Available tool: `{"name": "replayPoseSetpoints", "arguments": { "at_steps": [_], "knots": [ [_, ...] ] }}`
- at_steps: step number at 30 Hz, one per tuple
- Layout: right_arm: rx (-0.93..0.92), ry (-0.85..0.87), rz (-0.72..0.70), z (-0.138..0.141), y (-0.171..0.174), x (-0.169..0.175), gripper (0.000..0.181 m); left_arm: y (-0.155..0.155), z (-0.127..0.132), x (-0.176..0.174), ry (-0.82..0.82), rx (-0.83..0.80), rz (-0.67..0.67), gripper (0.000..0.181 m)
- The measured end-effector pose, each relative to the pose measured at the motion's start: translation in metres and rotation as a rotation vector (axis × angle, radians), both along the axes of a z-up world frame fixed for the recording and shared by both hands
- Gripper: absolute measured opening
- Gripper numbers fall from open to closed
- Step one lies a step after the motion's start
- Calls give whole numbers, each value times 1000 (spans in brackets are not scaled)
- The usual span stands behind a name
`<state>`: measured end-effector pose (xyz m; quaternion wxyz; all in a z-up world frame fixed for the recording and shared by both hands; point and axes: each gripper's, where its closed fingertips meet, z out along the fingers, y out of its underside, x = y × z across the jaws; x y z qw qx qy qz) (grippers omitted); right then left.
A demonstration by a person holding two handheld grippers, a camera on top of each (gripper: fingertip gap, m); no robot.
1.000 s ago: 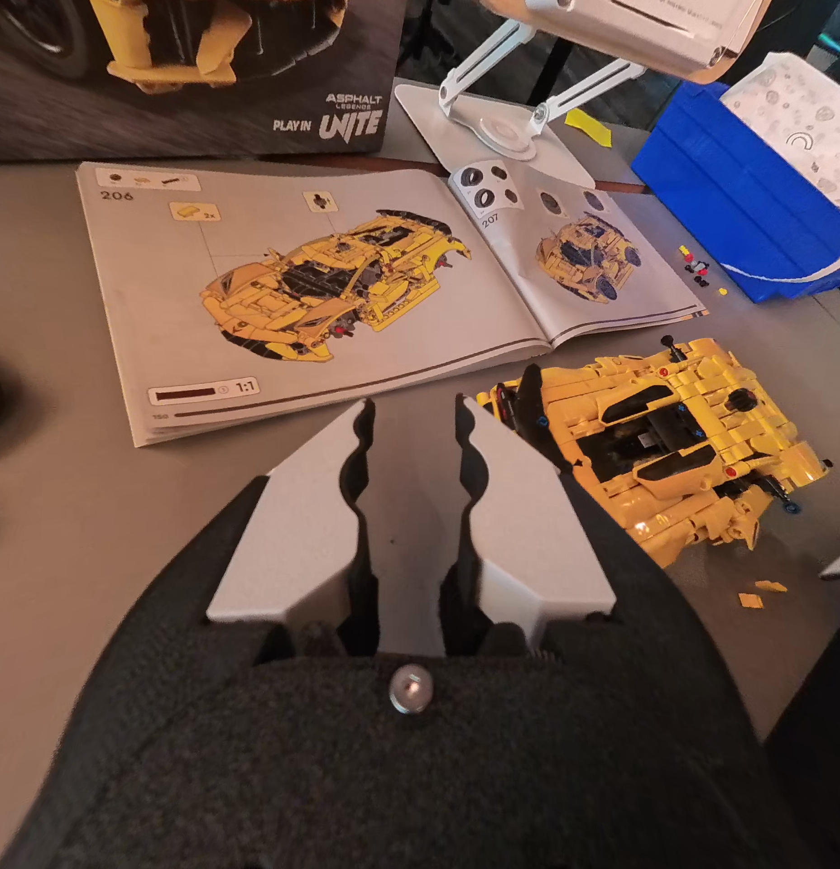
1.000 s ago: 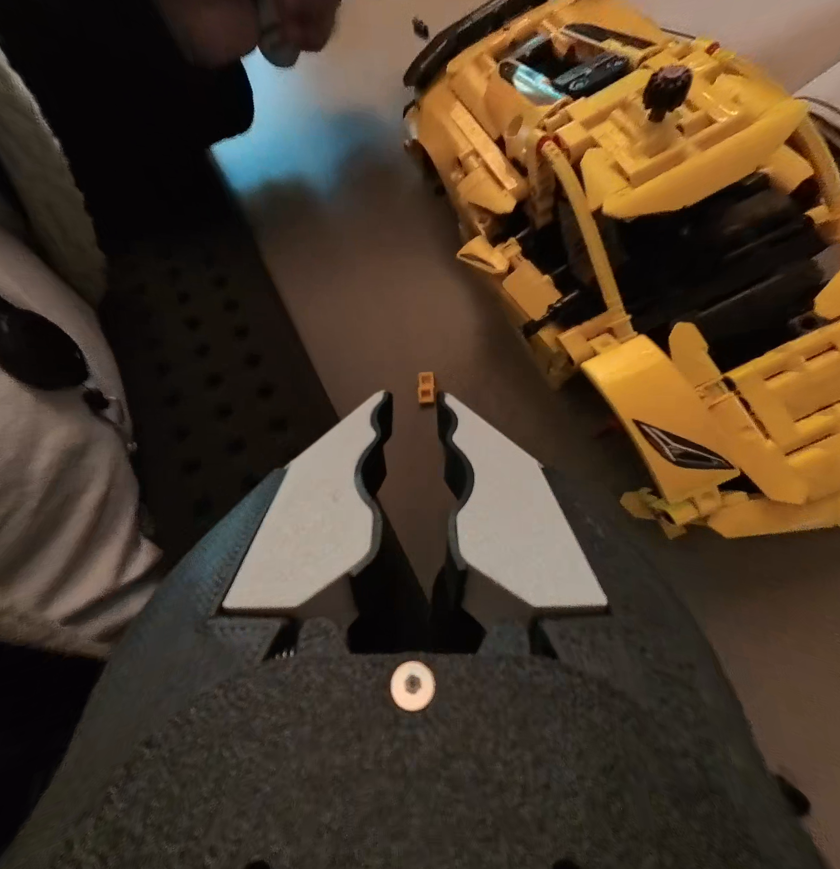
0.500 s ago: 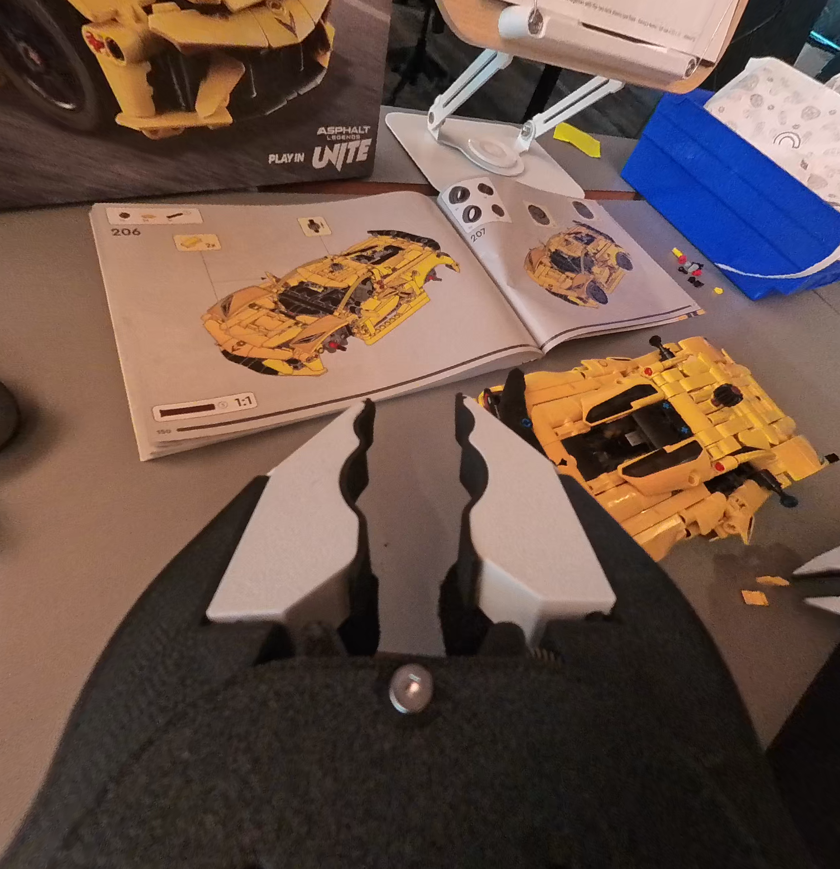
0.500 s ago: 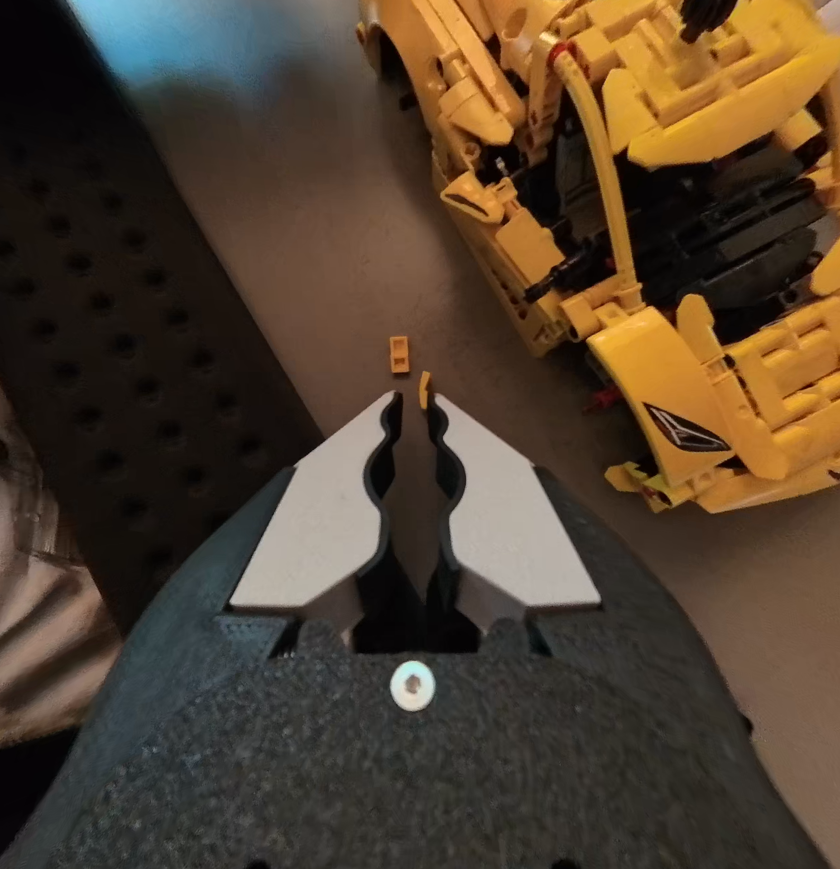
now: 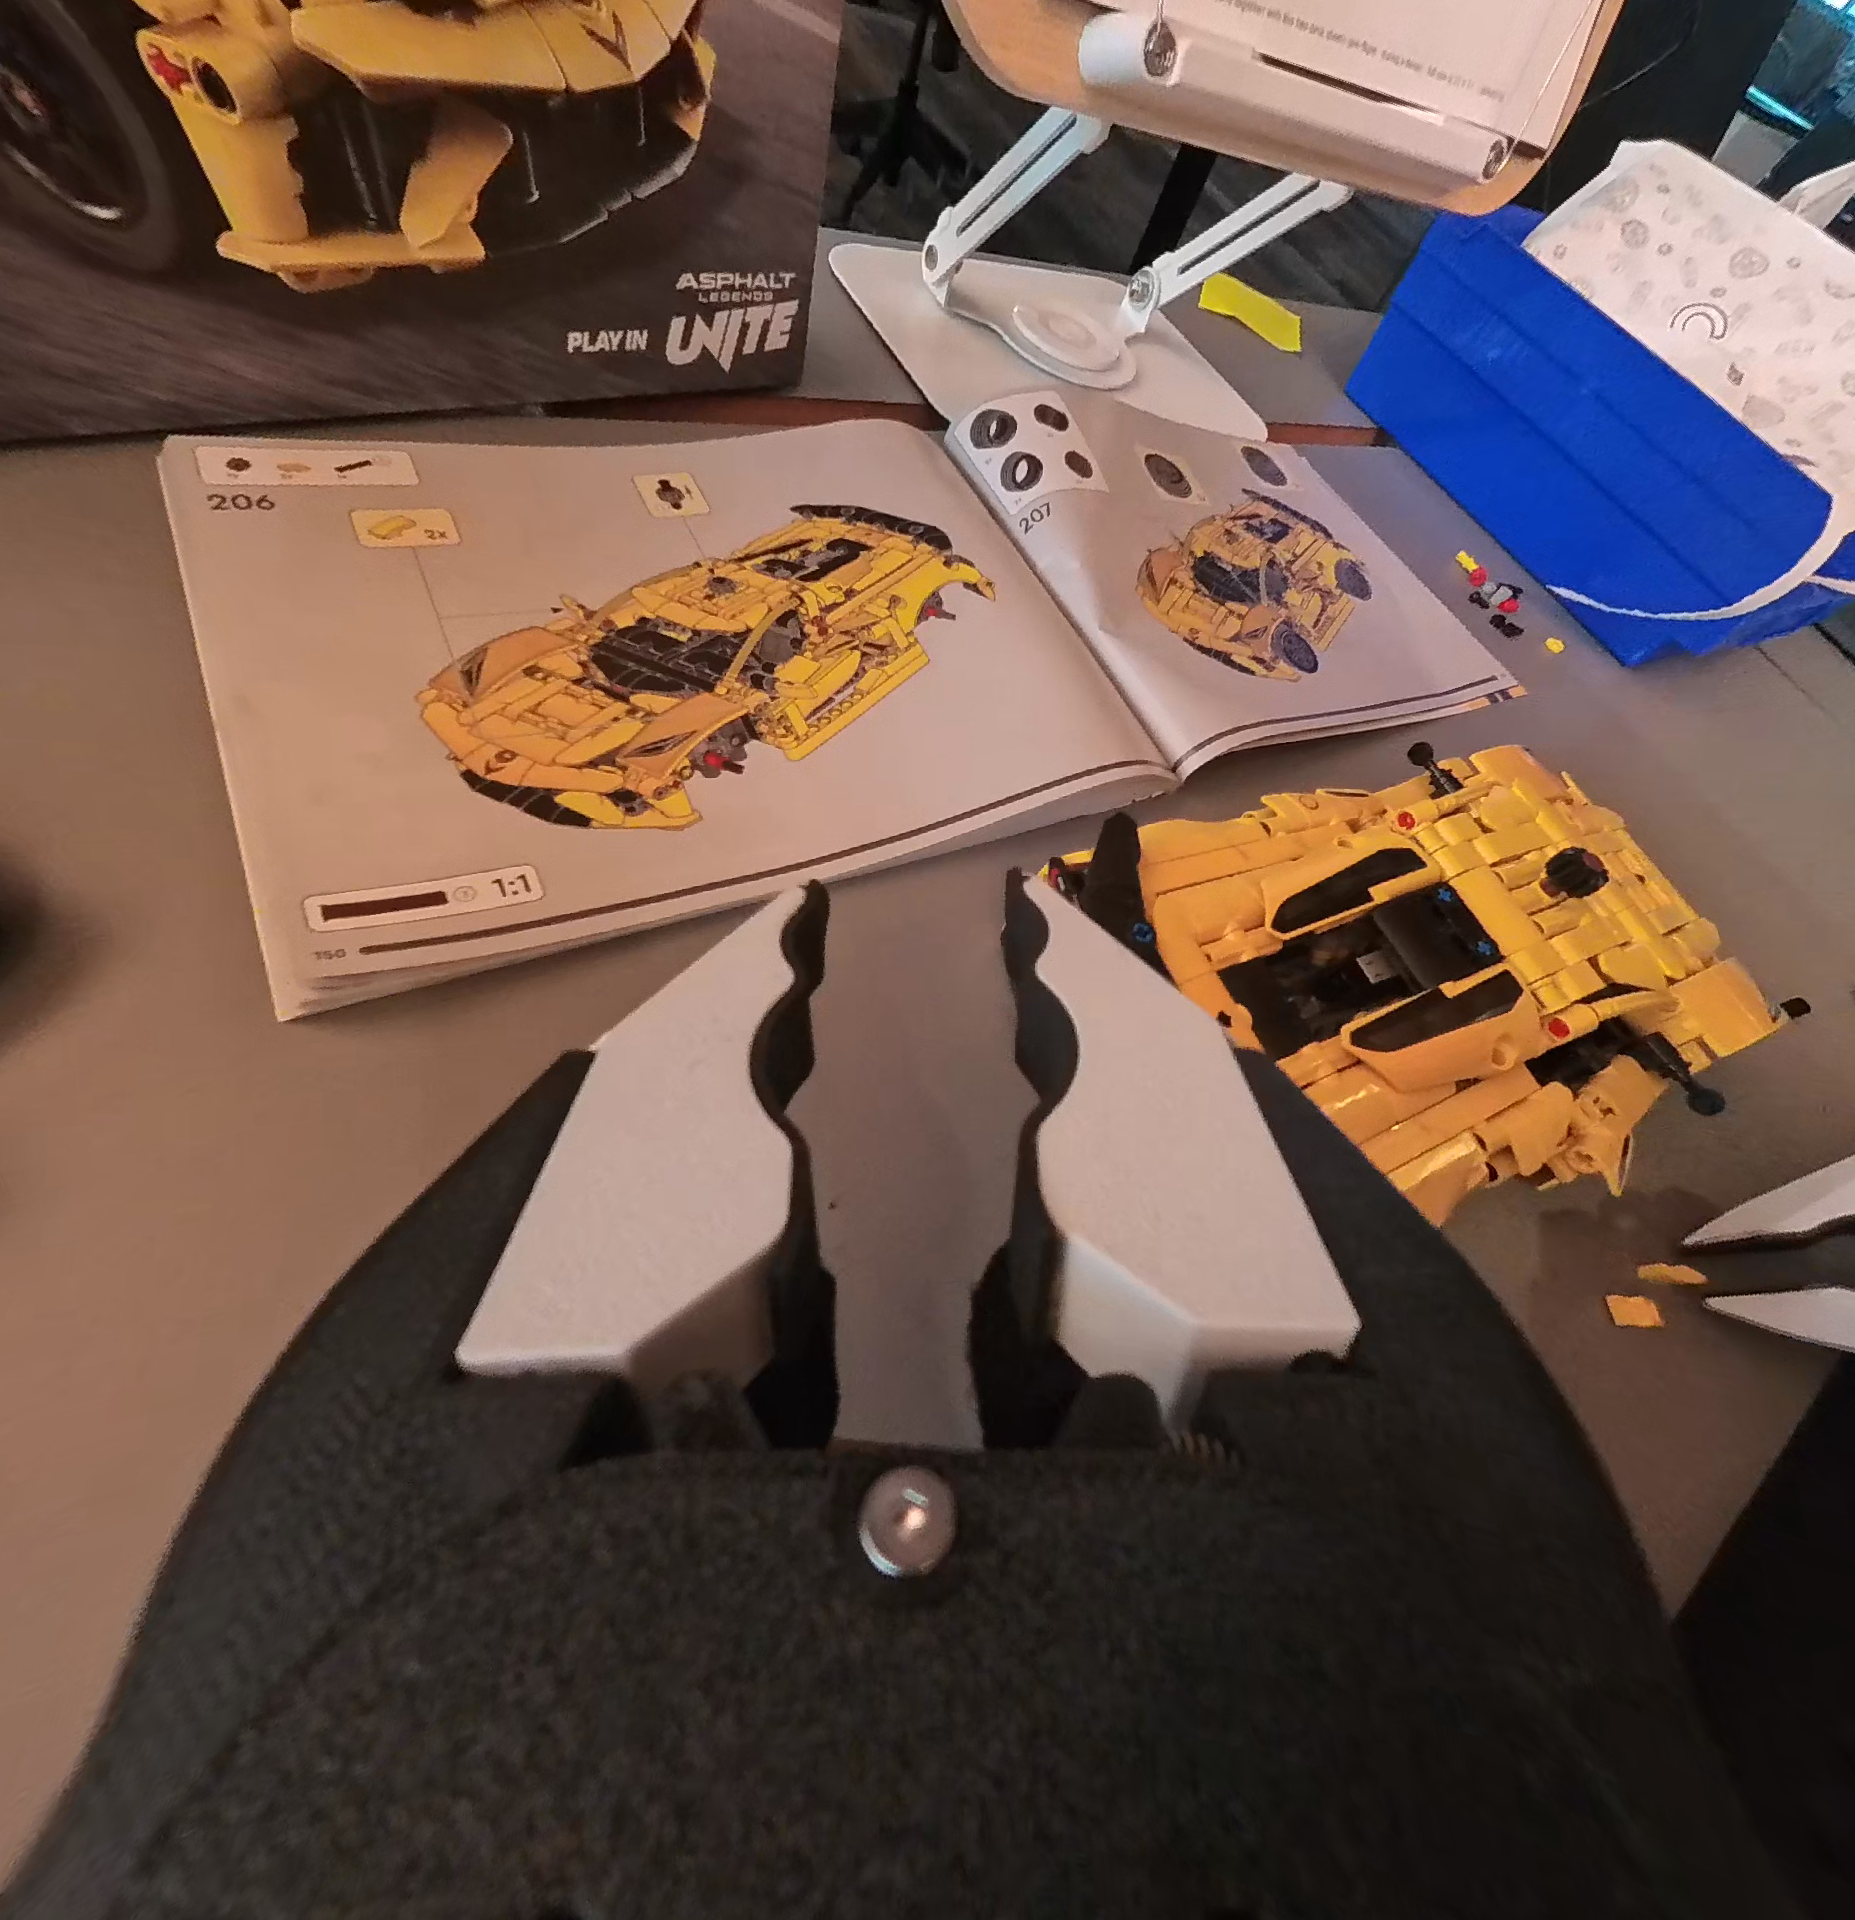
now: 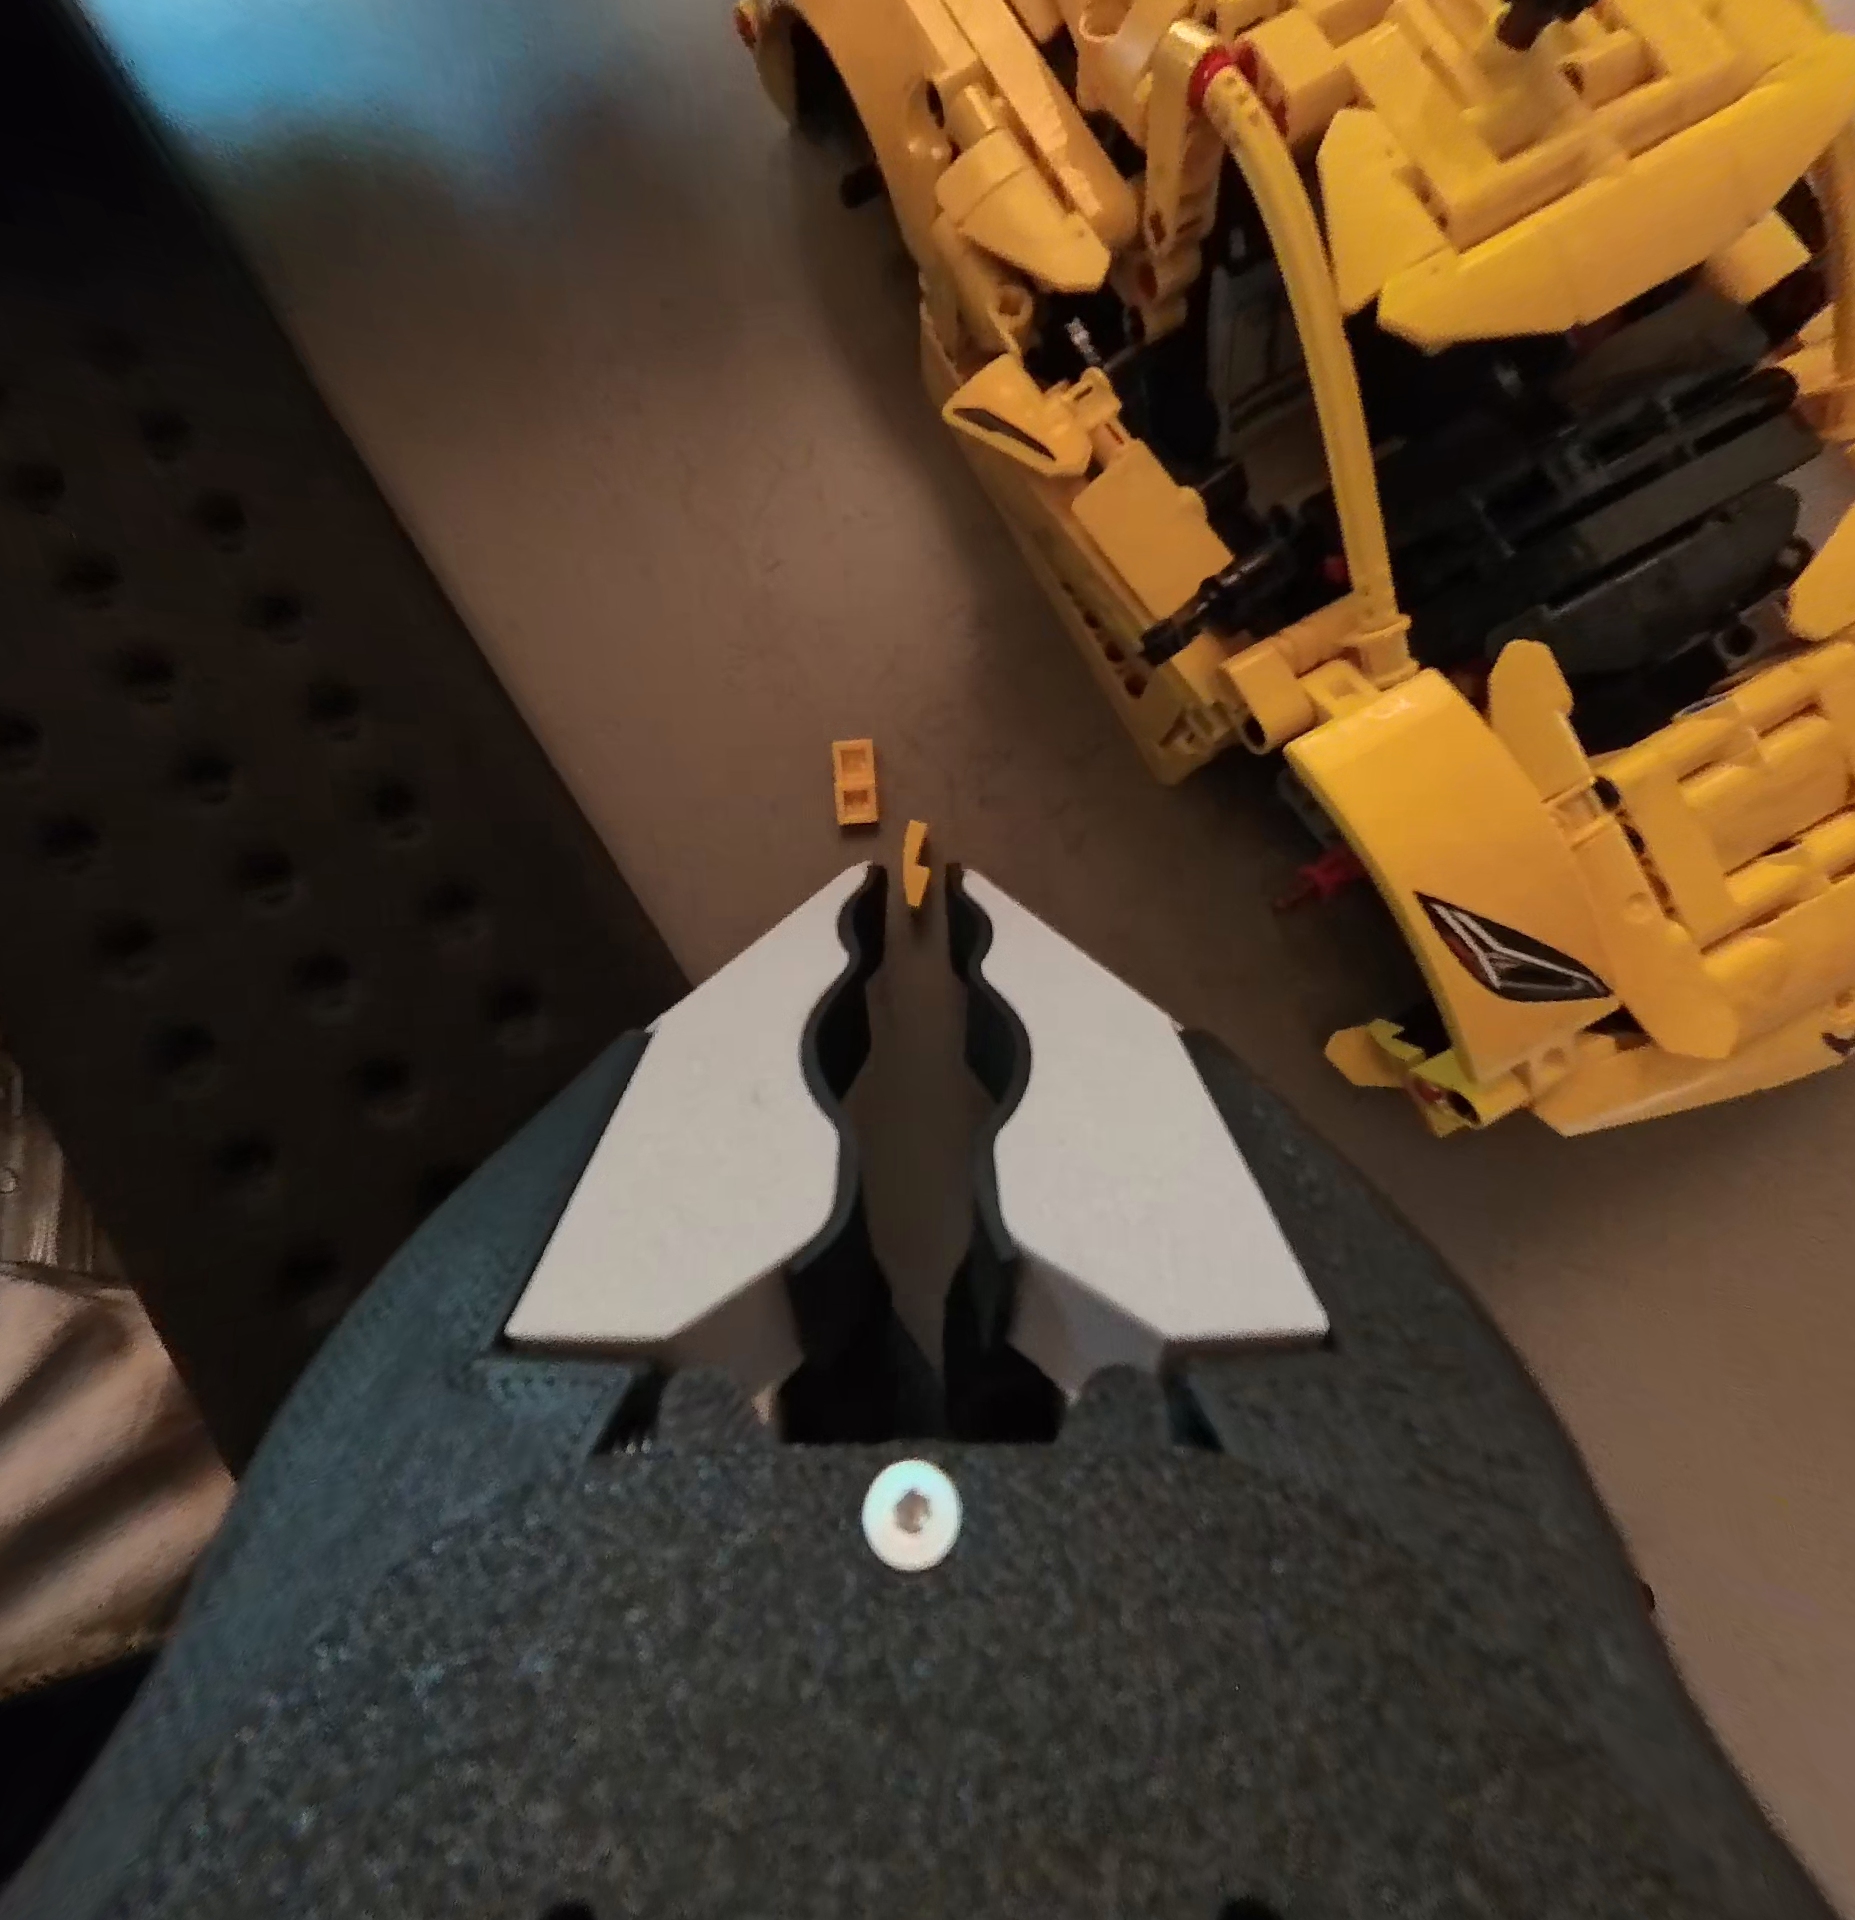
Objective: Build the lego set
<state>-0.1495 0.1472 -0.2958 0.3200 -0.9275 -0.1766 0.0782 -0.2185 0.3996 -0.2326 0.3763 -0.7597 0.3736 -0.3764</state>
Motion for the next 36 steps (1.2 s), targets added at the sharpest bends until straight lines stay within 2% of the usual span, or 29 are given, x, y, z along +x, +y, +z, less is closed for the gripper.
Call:
{"name": "replayPoseSetpoints", "arguments": {
  "at_steps": [31,36],
  "knots": [
    [-27,7,-5,-4,0,-5,10,-3,-1,1,-7,-22,-14,34],
    [-36,44,-14,-5,-1,-7,4,-4,-1,2,-7,-21,-18,34]
  ]
}}
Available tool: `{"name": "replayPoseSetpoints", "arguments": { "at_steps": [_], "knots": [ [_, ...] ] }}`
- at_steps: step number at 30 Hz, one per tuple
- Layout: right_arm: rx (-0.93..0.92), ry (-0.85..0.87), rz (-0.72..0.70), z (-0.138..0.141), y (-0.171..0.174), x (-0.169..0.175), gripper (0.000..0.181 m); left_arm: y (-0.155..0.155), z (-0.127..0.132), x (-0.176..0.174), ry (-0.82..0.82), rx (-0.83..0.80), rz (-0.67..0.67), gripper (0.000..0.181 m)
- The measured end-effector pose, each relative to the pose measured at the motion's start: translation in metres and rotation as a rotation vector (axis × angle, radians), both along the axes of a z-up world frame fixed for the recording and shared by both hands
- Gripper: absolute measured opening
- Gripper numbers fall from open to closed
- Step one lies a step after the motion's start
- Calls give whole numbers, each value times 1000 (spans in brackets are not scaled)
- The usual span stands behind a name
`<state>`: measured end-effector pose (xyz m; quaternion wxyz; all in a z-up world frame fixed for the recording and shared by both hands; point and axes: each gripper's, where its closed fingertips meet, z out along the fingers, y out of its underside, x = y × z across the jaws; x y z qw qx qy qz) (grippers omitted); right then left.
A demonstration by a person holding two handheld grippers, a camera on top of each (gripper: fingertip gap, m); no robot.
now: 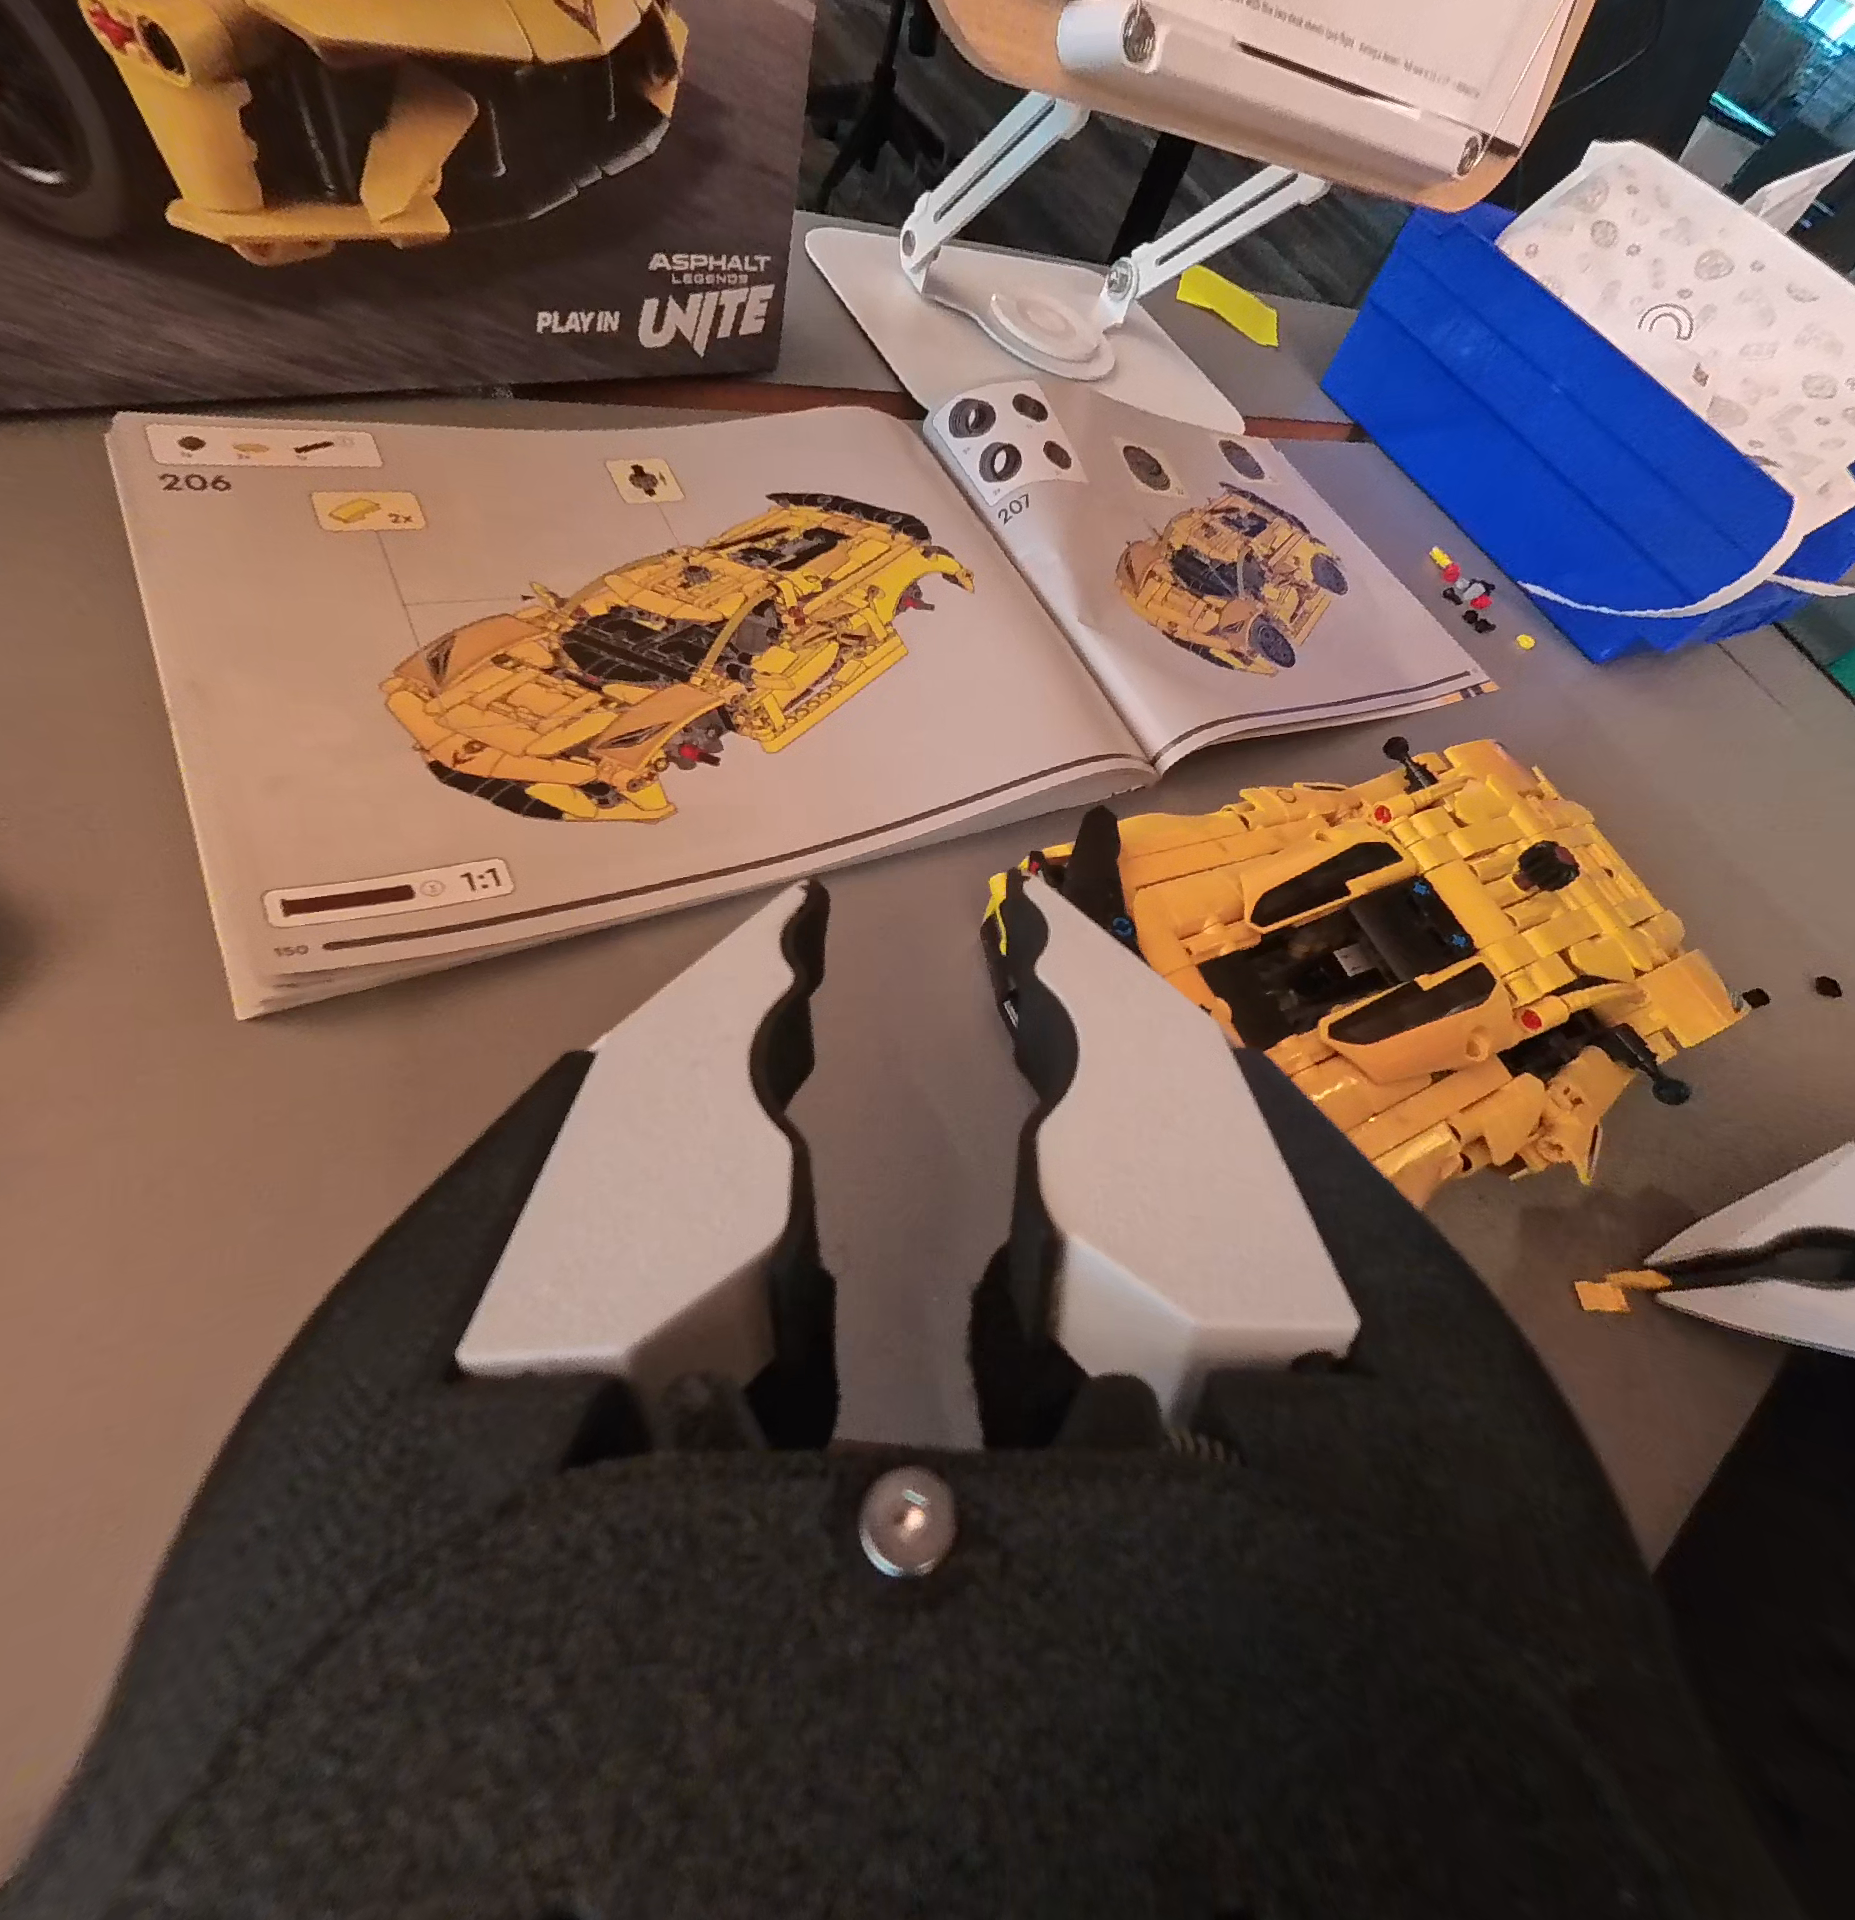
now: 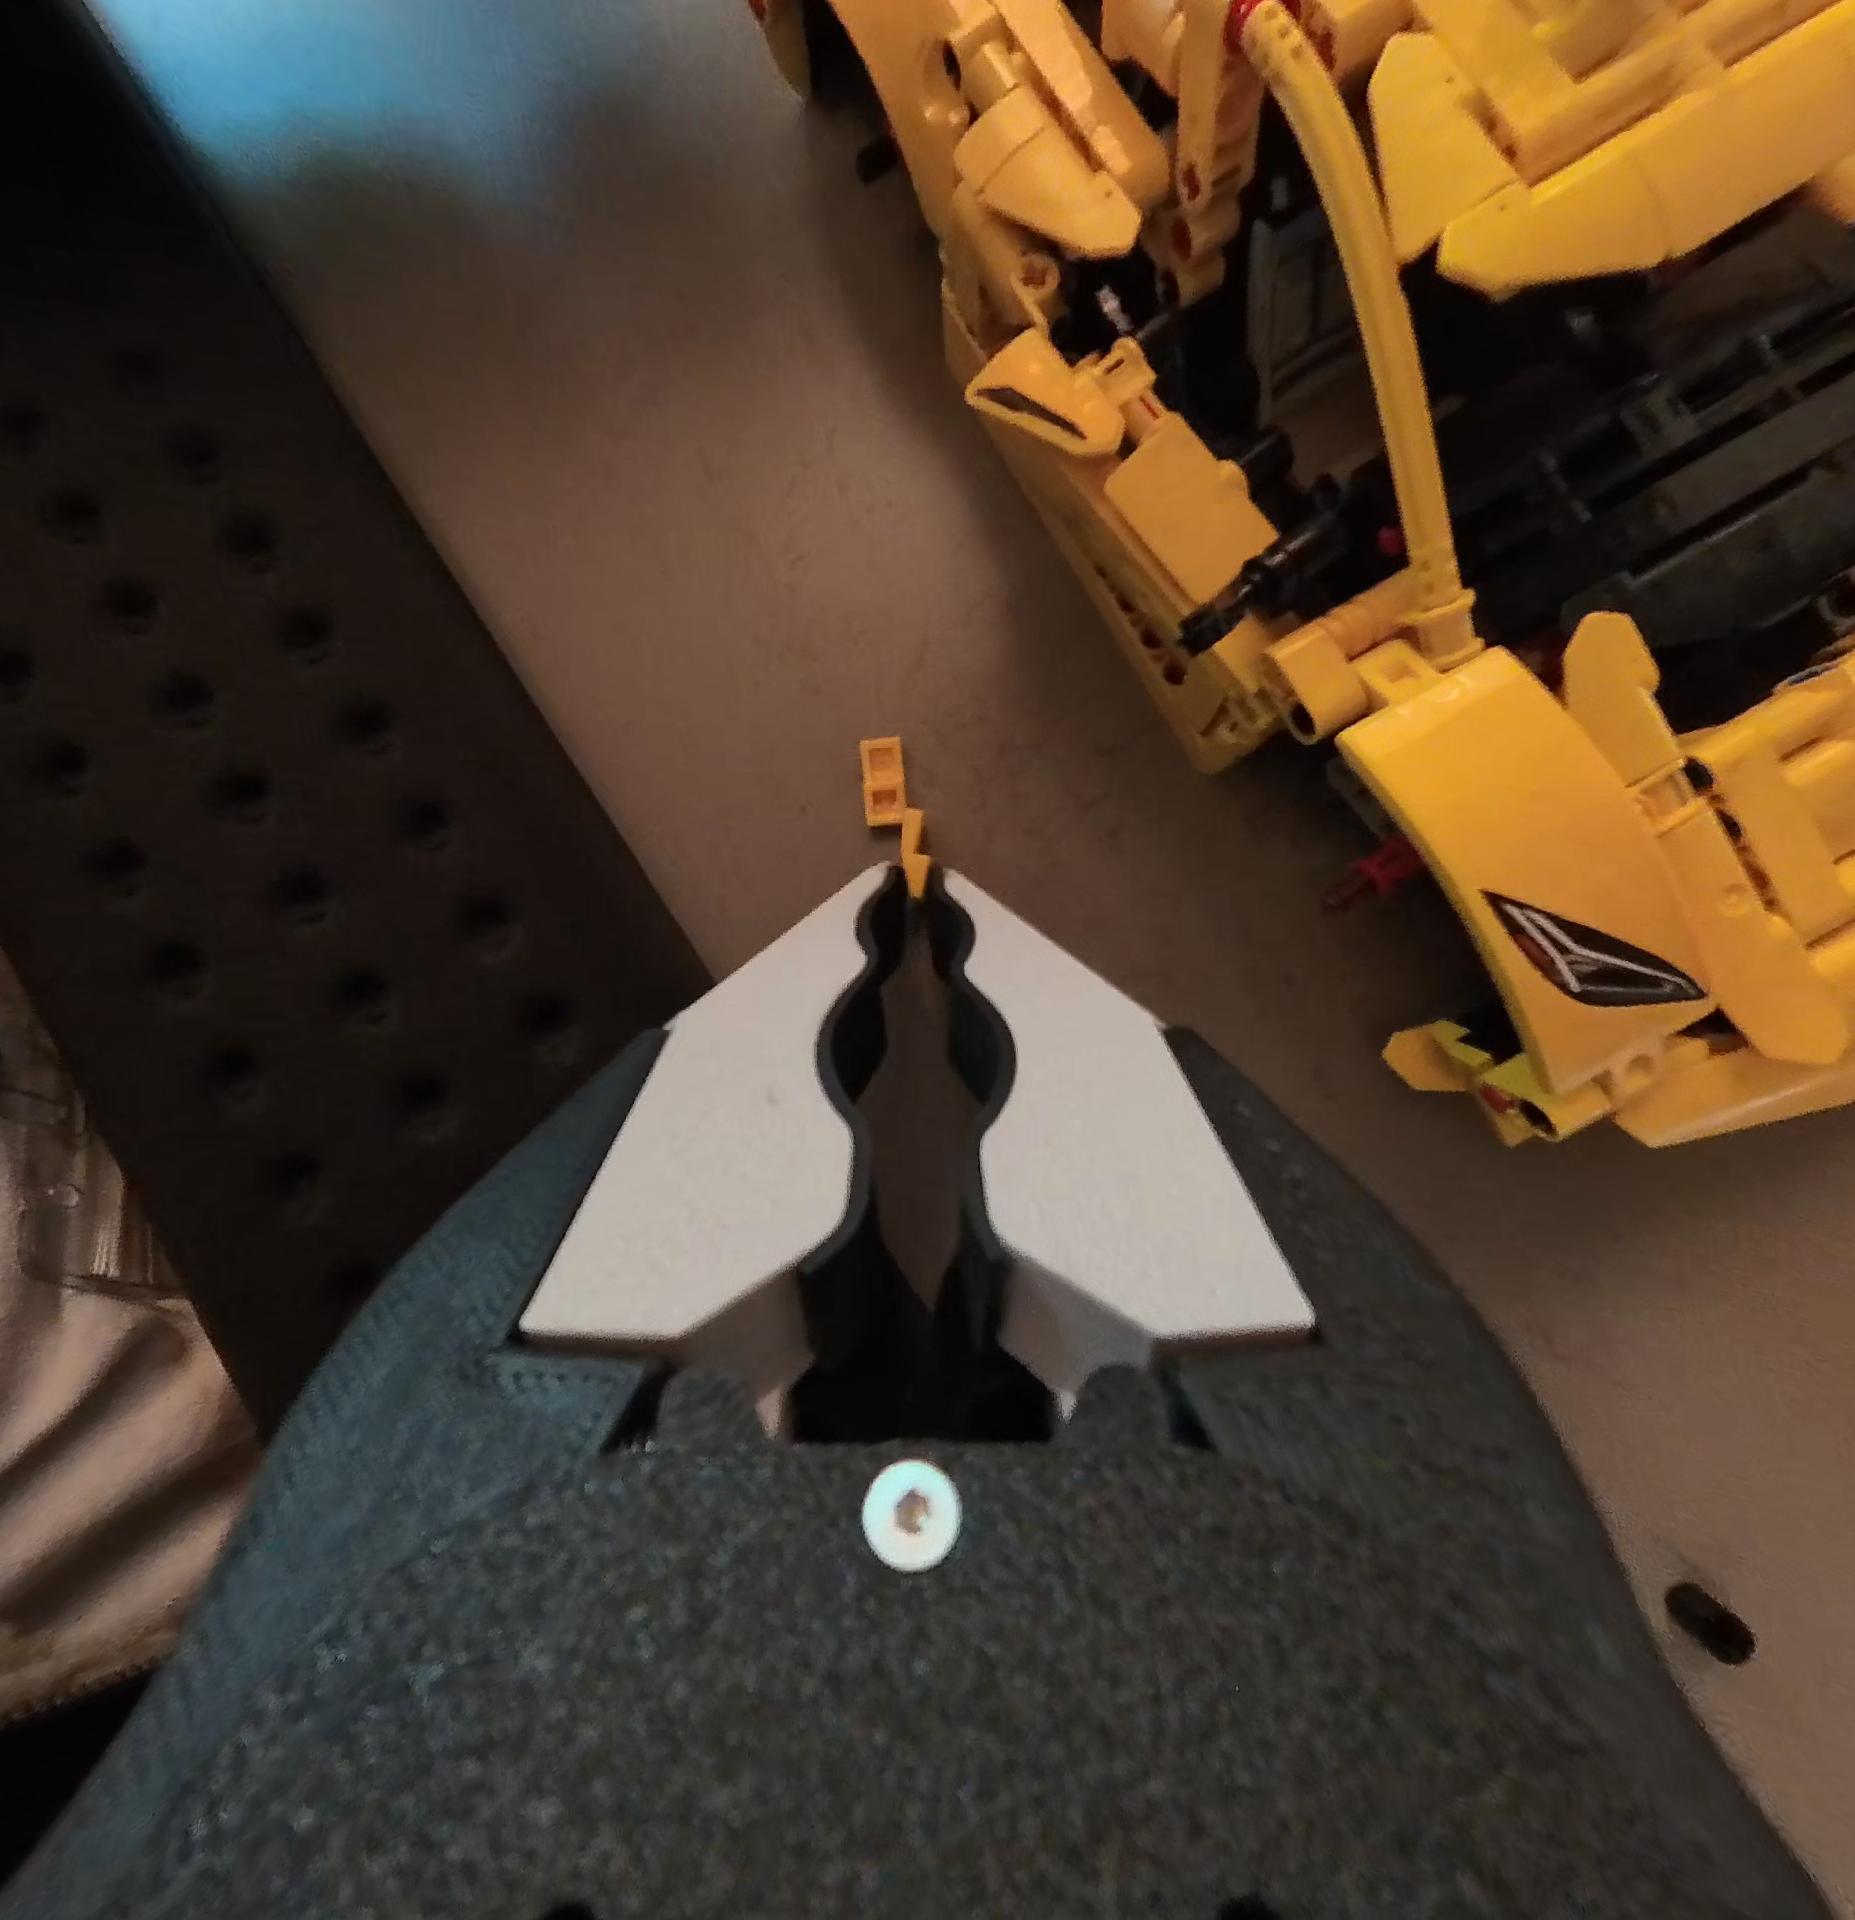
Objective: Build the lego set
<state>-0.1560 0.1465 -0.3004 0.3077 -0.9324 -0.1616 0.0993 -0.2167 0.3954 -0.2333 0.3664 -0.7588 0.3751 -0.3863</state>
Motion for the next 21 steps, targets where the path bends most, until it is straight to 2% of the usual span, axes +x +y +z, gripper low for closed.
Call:
{"name": "replayPoseSetpoints", "arguments": {
  "at_steps": [2,4,7,8,10,12,15,18,21],
  "knots": [
    [-6,27,-15,0,0,1,4,-1,2,1,-11,3,-8,34],
    [6,55,-40,3,2,3,4,-7,15,5,-75,18,-46,34],
    [92,214,-90,26,12,-1,4,-41,86,10,-446,54,-213,28],
    [131,310,-112,37,16,-4,4,-57,104,10,-543,45,-293,28],
    [210,579,-155,66,24,-12,4,-92,122,10,-665,-39,-488,28],
    [266,871,-164,94,28,-18,3,-128,125,12,-709,-151,-675,29],
    [340,1179,-169,122,29,-17,2,-166,112,20,-645,-238,-830,29],
    [336,1204,-151,123,29,-23,3,-197,96,27,-553,-241,-926,29],
    [347,1276,-102,134,26,-28,3,-215,81,34,-480,-241,-965,29]
  ]
}}
